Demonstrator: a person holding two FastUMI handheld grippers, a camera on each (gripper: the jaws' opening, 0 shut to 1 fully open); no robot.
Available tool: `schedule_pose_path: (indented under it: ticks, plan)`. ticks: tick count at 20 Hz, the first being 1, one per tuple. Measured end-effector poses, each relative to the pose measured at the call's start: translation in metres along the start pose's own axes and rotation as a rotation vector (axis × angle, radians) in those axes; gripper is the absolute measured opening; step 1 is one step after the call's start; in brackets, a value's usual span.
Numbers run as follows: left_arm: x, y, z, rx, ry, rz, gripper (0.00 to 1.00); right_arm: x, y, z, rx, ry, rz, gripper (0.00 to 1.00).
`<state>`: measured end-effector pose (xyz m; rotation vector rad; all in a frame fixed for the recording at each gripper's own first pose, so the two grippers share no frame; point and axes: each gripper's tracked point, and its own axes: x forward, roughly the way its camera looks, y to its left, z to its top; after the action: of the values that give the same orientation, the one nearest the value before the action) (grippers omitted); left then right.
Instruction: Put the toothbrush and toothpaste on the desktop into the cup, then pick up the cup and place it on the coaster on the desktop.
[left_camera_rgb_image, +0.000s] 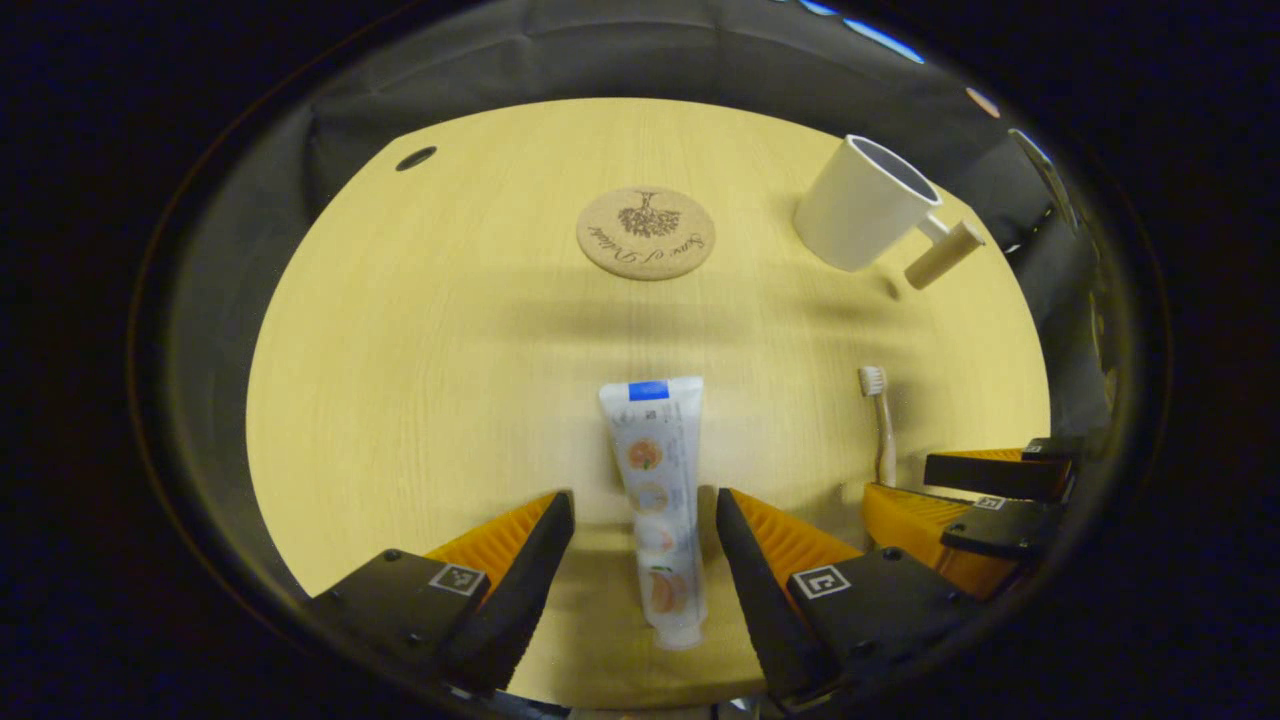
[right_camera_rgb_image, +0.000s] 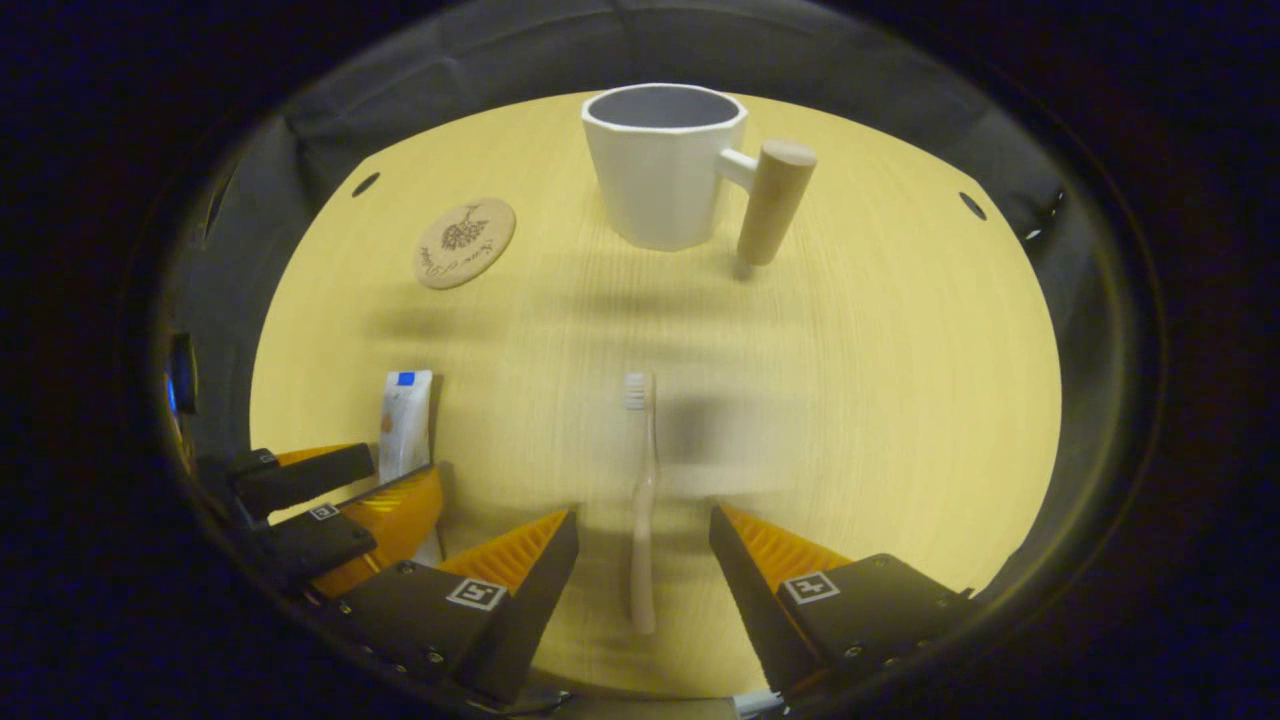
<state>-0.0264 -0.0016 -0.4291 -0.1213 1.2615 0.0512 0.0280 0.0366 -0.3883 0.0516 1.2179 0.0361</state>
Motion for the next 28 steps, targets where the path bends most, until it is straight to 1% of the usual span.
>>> schedule_pose_path:
  ticks: [3,5,8,9,10,11,12,13,14,15,16,17,18,19,20,21,22,23,24,25,27,28]
  plan:
    - [0.005,0.007,-0.002,0.003,0.011,0.031,0.94,0.005,0.001,-0.004,0.000,0.011,-0.009,0.85]
    - [0.008,0.010,-0.002,0.005,0.012,0.051,0.92,0.009,0.003,-0.006,0.010,0.023,-0.009,0.81]
    - [0.010,0.011,0.000,0.007,0.010,0.078,0.88,0.012,-0.002,-0.006,-0.004,0.020,-0.034,0.81]
    - [0.011,0.011,-0.001,0.001,0.007,0.079,0.81,0.012,-0.002,-0.007,-0.004,0.019,-0.042,0.79]
    - [0.011,0.011,0.000,-0.007,0.006,0.080,0.88,0.012,-0.003,-0.006,-0.004,0.018,-0.047,0.77]
    - [0.011,0.011,-0.001,-0.012,0.003,0.080,0.88,0.013,-0.003,-0.006,-0.002,0.018,-0.048,0.75]
    - [0.012,0.011,0.000,-0.013,0.004,0.081,0.88,0.011,-0.003,-0.005,-0.002,0.020,-0.049,0.75]
    - [0.013,0.011,0.000,-0.013,0.008,0.081,0.88,0.012,-0.003,-0.006,0.000,0.022,-0.050,0.70]
    - [0.013,0.011,0.000,-0.013,0.010,0.081,0.88,0.012,-0.003,-0.006,0.000,0.023,-0.054,0.68]
    - [0.012,0.011,0.000,-0.013,0.012,0.080,0.82,0.012,-0.004,-0.006,0.001,0.020,-0.058,0.64]
    - [0.012,0.010,0.001,-0.013,0.014,0.082,0.87,0.012,-0.004,-0.006,0.001,0.027,-0.056,0.58]
    - [0.011,0.010,0.000,-0.011,0.015,0.083,0.84,0.011,-0.004,-0.008,0.003,0.034,-0.056,0.56]
    - [0.012,0.010,0.001,-0.012,0.020,0.084,0.84,0.011,-0.005,-0.009,0.004,0.042,-0.055,0.57]
    - [0.011,0.009,-0.001,-0.019,0.022,0.086,0.79,0.007,-0.008,-0.006,0.013,0.031,-0.065,0.57]
    - [0.012,0.009,0.000,-0.018,0.024,0.086,0.67,0.012,-0.006,-0.008,0.026,0.038,-0.052,0.43]
    - [0.012,0.008,-0.002,-0.015,0.032,0.083,0.61,0.011,-0.005,-0.012,0.031,0.059,-0.045,0.29]
    - [0.009,0.007,-0.004,-0.024,0.047,0.082,0.64,0.010,-0.004,-0.011,0.037,0.062,-0.043,0.30]
    - [0.010,0.007,-0.004,-0.022,0.050,0.090,0.44,0.008,-0.007,-0.010,0.032,0.060,-0.058,0.31]
    - [0.010,0.007,-0.005,-0.018,0.055,0.089,0.37,0.010,-0.008,-0.004,0.037,0.041,-0.065,0.29]
    - [0.010,0.007,-0.006,-0.017,0.058,0.086,0.48,0.011,-0.006,-0.010,0.035,0.059,-0.054,0.08]
    - [0.010,0.006,-0.007,-0.016,0.065,0.086,0.37,0.011,-0.005,-0.010,0.040,0.065,-0.051,0.09]
    - [0.009,0.006,-0.007,-0.012,0.068,0.083,0.37,0.010,-0.006,-0.010,0.040,0.069,-0.050,0.09]
